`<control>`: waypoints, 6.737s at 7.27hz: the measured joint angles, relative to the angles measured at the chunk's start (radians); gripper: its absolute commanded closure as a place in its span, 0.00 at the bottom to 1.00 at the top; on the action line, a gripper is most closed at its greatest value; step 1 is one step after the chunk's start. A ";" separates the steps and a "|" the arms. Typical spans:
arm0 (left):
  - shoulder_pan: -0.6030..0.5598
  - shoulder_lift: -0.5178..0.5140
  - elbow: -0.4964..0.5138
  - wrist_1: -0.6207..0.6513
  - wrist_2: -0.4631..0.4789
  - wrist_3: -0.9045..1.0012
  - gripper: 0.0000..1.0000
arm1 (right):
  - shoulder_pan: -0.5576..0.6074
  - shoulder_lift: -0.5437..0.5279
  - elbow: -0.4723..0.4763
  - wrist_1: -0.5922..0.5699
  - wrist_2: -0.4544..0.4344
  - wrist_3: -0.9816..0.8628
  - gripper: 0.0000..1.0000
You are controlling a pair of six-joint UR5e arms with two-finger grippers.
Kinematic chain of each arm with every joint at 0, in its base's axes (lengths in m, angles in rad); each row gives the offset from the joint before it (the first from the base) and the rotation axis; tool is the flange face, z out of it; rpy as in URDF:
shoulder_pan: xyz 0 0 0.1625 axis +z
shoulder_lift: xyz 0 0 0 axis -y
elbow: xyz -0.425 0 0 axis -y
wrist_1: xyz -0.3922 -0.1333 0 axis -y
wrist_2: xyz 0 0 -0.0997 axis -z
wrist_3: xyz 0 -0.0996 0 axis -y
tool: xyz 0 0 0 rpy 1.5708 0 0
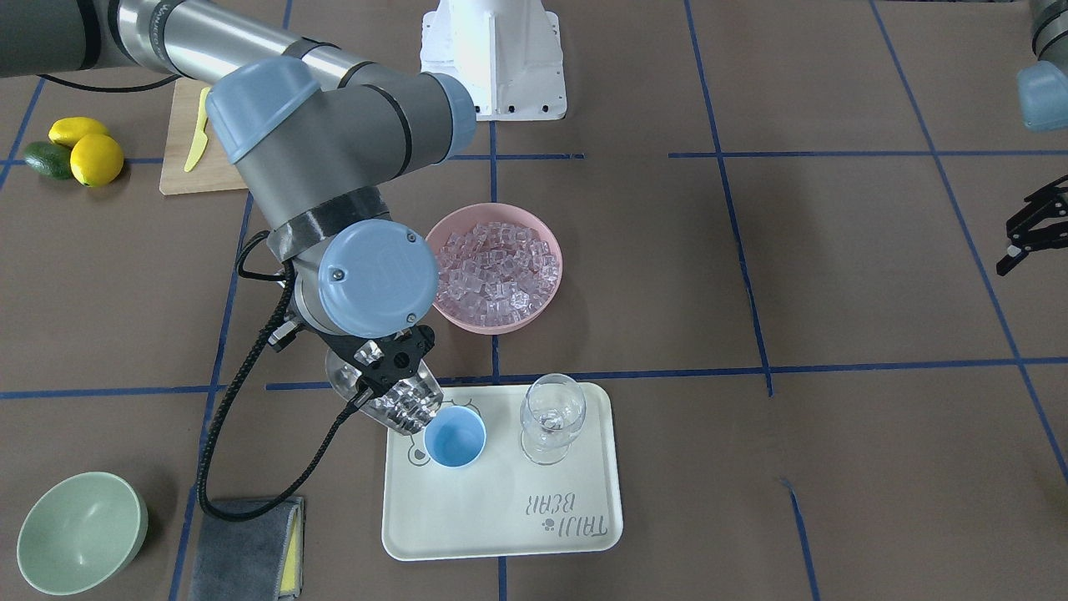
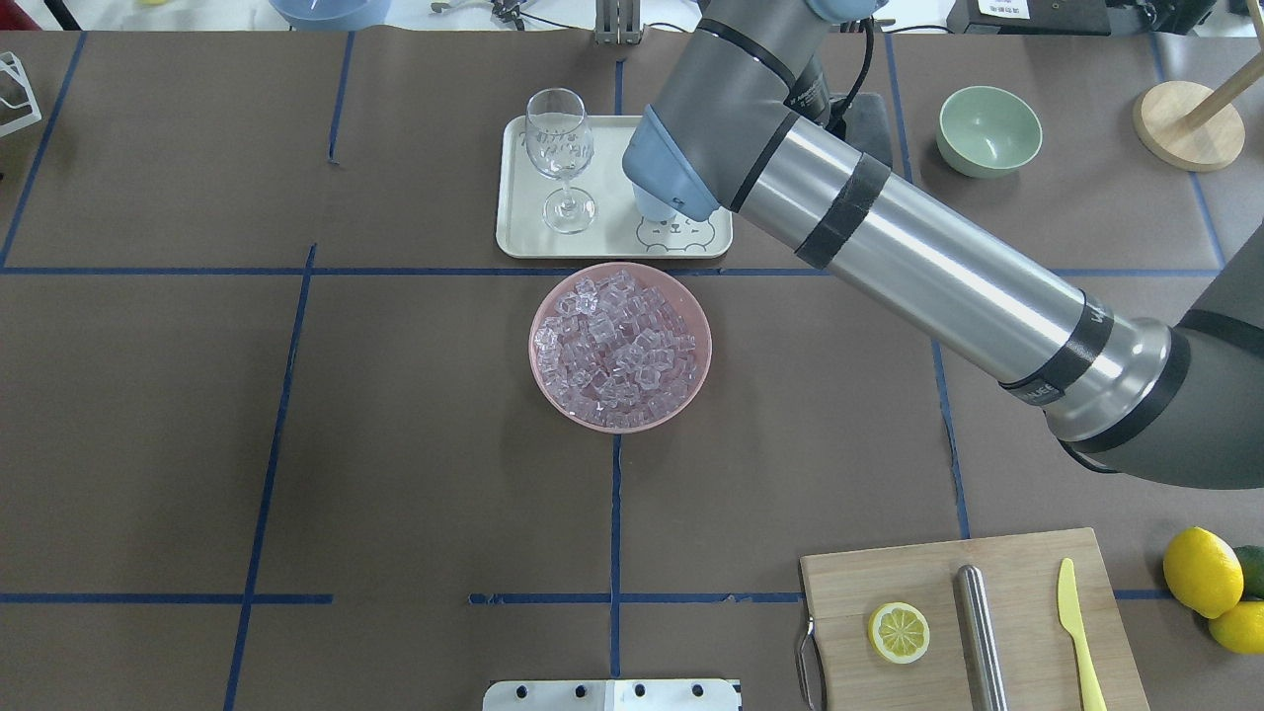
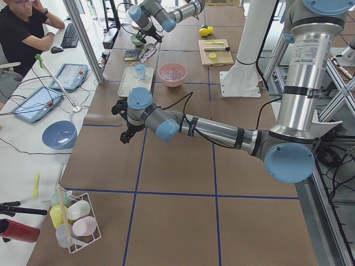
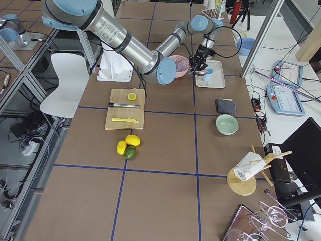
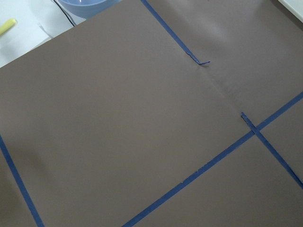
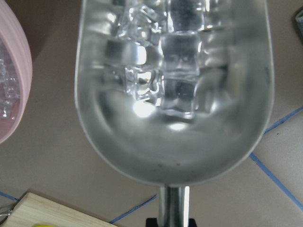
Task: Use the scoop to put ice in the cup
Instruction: 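Tilt the scoop with the right gripper to pour ice into the light-blue cup, then carry the empty scoop back and lower it to the table with the right gripper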
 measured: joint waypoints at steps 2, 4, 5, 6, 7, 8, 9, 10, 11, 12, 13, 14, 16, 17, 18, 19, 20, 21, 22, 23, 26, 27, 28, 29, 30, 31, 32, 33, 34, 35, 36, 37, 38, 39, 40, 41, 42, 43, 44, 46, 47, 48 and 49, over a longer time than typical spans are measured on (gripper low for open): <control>0.001 -0.001 0.007 -0.001 0.000 0.000 0.00 | -0.003 0.013 -0.009 -0.010 -0.011 -0.001 1.00; 0.001 -0.002 0.012 -0.001 0.000 -0.003 0.00 | -0.008 0.020 -0.011 -0.026 -0.031 -0.005 1.00; 0.002 -0.003 0.012 -0.001 0.000 -0.004 0.00 | -0.010 0.028 -0.014 -0.041 -0.046 -0.015 1.00; 0.002 -0.003 0.012 -0.001 0.000 -0.005 0.00 | -0.014 0.044 -0.027 -0.058 -0.066 -0.031 1.00; 0.002 -0.003 0.012 -0.001 0.000 -0.005 0.00 | -0.018 0.061 -0.047 -0.070 -0.086 -0.044 1.00; 0.002 -0.003 0.012 0.000 0.000 -0.005 0.00 | -0.020 0.070 -0.058 -0.075 -0.097 -0.052 1.00; 0.002 -0.003 0.012 0.000 0.000 -0.006 0.00 | -0.020 0.074 -0.063 -0.077 -0.105 -0.059 1.00; 0.002 -0.003 0.013 -0.001 0.000 -0.006 0.00 | -0.021 0.075 -0.065 -0.078 -0.111 -0.063 1.00; 0.002 -0.003 0.012 -0.001 0.000 -0.007 0.00 | -0.021 0.074 -0.066 -0.078 -0.118 -0.064 1.00; 0.002 -0.004 0.013 -0.001 0.000 -0.007 0.00 | -0.021 0.074 -0.068 -0.080 -0.126 -0.068 1.00; 0.002 -0.004 0.012 -0.001 0.000 -0.007 0.00 | -0.021 0.075 -0.071 -0.086 -0.135 -0.076 1.00; 0.003 -0.004 0.012 -0.002 0.000 -0.007 0.00 | -0.021 0.075 -0.072 -0.091 -0.144 -0.084 1.00; 0.003 -0.005 0.012 -0.002 0.000 -0.008 0.00 | -0.020 0.070 -0.054 -0.094 -0.149 -0.102 1.00; 0.003 -0.005 0.011 -0.002 0.000 -0.008 0.00 | -0.018 0.047 -0.009 -0.093 -0.146 -0.108 1.00; 0.003 -0.006 0.010 -0.002 0.000 -0.008 0.00 | -0.009 -0.006 0.084 -0.091 -0.136 -0.110 1.00; 0.003 -0.006 0.007 -0.002 0.000 -0.008 0.00 | 0.009 -0.084 0.211 -0.090 -0.110 -0.110 1.00; 0.001 -0.005 0.003 -0.003 0.000 -0.008 0.00 | 0.040 -0.185 0.353 -0.087 -0.065 -0.108 1.00; 0.000 -0.005 -0.001 -0.003 -0.001 -0.008 0.00 | 0.075 -0.271 0.465 -0.083 -0.022 -0.107 1.00; 0.000 -0.005 -0.004 -0.004 0.000 -0.008 0.00 | 0.105 -0.341 0.545 -0.081 0.011 -0.106 1.00; 0.000 -0.005 -0.006 -0.005 0.000 -0.009 0.00 | 0.141 -0.405 0.603 -0.080 0.028 -0.103 1.00; 0.000 -0.006 -0.026 -0.006 0.001 -0.010 0.00 | 0.244 -0.576 0.741 -0.078 0.041 -0.095 1.00; 0.000 -0.011 -0.029 -0.007 0.002 -0.010 0.00 | 0.262 -0.651 0.793 -0.055 0.047 -0.073 1.00; 0.000 -0.016 -0.030 -0.007 0.002 -0.010 0.00 | 0.279 -0.736 0.837 0.001 0.064 -0.031 1.00; 0.000 -0.023 -0.030 -0.006 0.003 -0.010 0.00 | 0.286 -0.832 0.863 0.073 0.108 0.012 1.00; 0.000 -0.032 -0.031 -0.006 0.003 -0.011 0.00 | 0.289 -0.929 0.875 0.151 0.162 0.058 1.00; 0.000 -0.039 -0.032 -0.006 0.003 -0.011 0.00 | 0.290 -1.016 0.879 0.251 0.196 0.132 1.00; 0.000 -0.045 -0.032 -0.005 0.003 -0.011 0.00 | 0.290 -1.075 0.872 0.354 0.209 0.269 1.00; 0.000 -0.049 -0.031 -0.005 0.004 -0.011 0.00 | 0.289 -1.101 0.844 0.429 0.222 0.462 1.00; 0.000 -0.053 -0.030 -0.005 0.005 -0.011 0.00 | 0.283 -1.110 0.815 0.480 0.240 0.614 1.00; 0.000 -0.059 -0.029 -0.005 0.007 -0.011 0.00 | 0.262 -1.121 0.800 0.521 0.250 0.685 1.00; 0.001 -0.064 -0.028 -0.005 0.008 -0.011 0.00 | 0.231 -1.133 0.794 0.541 0.252 0.713 1.00; 0.001 -0.066 -0.028 -0.005 0.009 -0.011 0.00 | 0.200 -1.142 0.792 0.549 0.252 0.724 1.00; 0.001 -0.069 -0.026 -0.005 0.009 -0.012 0.00 | 0.170 -1.148 0.790 0.559 0.254 0.731 1.00; 0.002 -0.073 -0.025 -0.005 0.010 -0.012 0.00 | 0.139 -1.157 0.786 0.588 0.256 0.757 1.00; 0.002 -0.077 -0.023 -0.005 0.011 -0.013 0.00 | 0.103 -1.165 0.773 0.647 0.256 0.812 1.00; 0.002 -0.080 -0.022 -0.005 0.012 -0.013 0.00 | 0.066 -1.170 0.744 0.730 0.256 0.879 1.00; 0.002 -0.081 -0.022 -0.005 0.012 -0.013 0.00 | 0.036 -1.174 0.712 0.806 0.258 0.947 1.00; 0.002 -0.081 -0.023 -0.005 0.013 -0.013 0.00 | 0.013 -1.176 0.696 0.849 0.260 1.000 1.00; 0.002 -0.082 -0.024 -0.005 0.014 -0.013 0.00 | -0.006 -1.177 0.690 0.868 0.262 1.029 1.00; 0.002 -0.085 -0.023 -0.005 0.014 -0.013 0.00 | -0.031 -1.177 0.687 0.876 0.267 1.042 0.40; 0.002 -0.087 -0.021 -0.005 0.014 -0.013 0.00 | -0.038 -1.177 0.687 0.877 0.269 1.041 0.00; 0.002 -0.088 -0.019 -0.005 0.014 -0.013 0.00 | -0.040 -1.178 0.689 0.878 0.270 1.041 0.00; 0.002 -0.089 -0.019 -0.005 0.014 -0.013 0.00 | -0.040 -1.178 0.693 0.879 0.269 1.042 0.00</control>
